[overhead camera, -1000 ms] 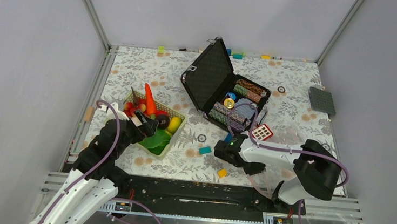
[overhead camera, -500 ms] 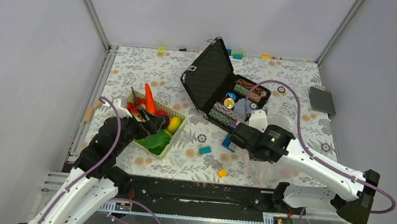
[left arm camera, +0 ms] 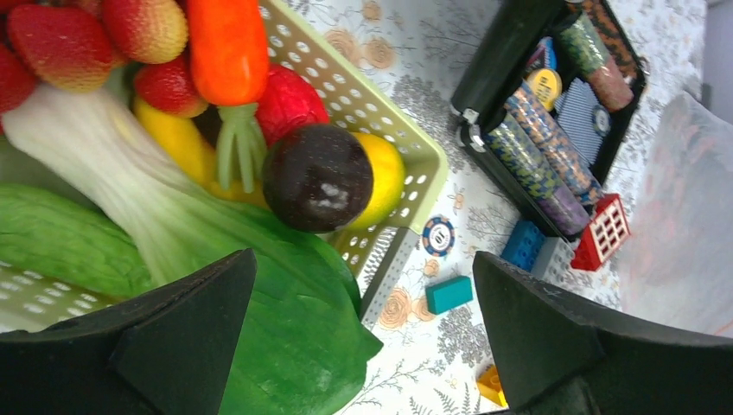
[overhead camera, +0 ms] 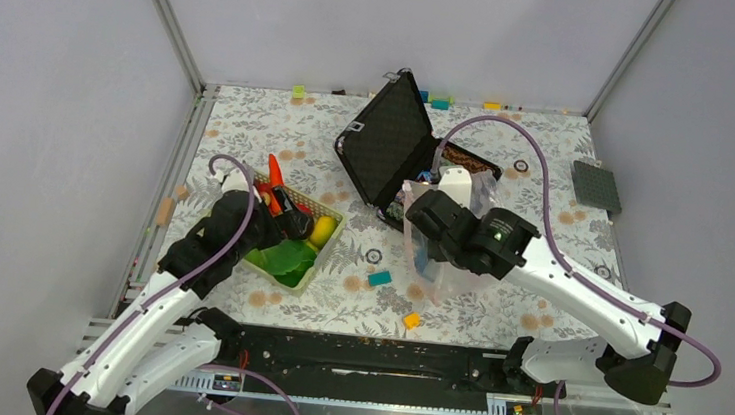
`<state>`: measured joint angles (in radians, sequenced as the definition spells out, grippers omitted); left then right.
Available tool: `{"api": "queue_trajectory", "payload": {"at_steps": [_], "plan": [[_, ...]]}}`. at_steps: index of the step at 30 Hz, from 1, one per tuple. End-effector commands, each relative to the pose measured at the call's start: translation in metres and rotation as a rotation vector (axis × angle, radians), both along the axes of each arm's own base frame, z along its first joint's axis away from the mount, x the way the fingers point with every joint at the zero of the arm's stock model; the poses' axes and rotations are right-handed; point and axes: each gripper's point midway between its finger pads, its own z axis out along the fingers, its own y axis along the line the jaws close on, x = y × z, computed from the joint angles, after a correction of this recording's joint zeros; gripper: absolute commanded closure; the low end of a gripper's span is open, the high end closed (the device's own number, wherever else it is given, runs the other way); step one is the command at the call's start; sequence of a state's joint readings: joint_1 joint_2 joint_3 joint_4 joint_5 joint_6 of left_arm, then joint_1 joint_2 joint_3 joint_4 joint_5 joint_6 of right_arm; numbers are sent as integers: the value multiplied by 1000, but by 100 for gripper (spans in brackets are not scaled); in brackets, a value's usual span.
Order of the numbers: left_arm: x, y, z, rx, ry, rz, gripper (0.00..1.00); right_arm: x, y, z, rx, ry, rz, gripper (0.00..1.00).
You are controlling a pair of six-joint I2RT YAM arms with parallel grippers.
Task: Place the food in the zip-top bag and seal the zipper
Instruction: Pick up the zipper food storage bag at the center of the board, then pick up the fake vegetable from the bin.
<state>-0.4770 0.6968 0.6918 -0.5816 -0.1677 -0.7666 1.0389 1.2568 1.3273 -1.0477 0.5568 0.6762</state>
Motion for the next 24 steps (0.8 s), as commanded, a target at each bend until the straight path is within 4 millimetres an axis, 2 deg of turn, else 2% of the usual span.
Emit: {"api": "queue_trajectory", "payload": {"at_steps": [1, 4, 7, 14, 24], "plan": [[11, 11, 9, 27, 9, 100, 1, 16, 30, 2, 124, 6, 37, 100], [20, -1, 2, 20, 54, 78, 1, 22, 43, -7, 178, 39, 55, 100], [28, -11, -3, 19, 80, 48, 1, 29, 48, -12, 195, 45, 45, 100], [44, -14, -24, 77, 142, 62, 2, 37, 46, -24, 205, 36, 3, 100], [58, -9, -47, 156, 179, 106, 13, 37, 45, -43, 209, 36, -6, 100]]}}
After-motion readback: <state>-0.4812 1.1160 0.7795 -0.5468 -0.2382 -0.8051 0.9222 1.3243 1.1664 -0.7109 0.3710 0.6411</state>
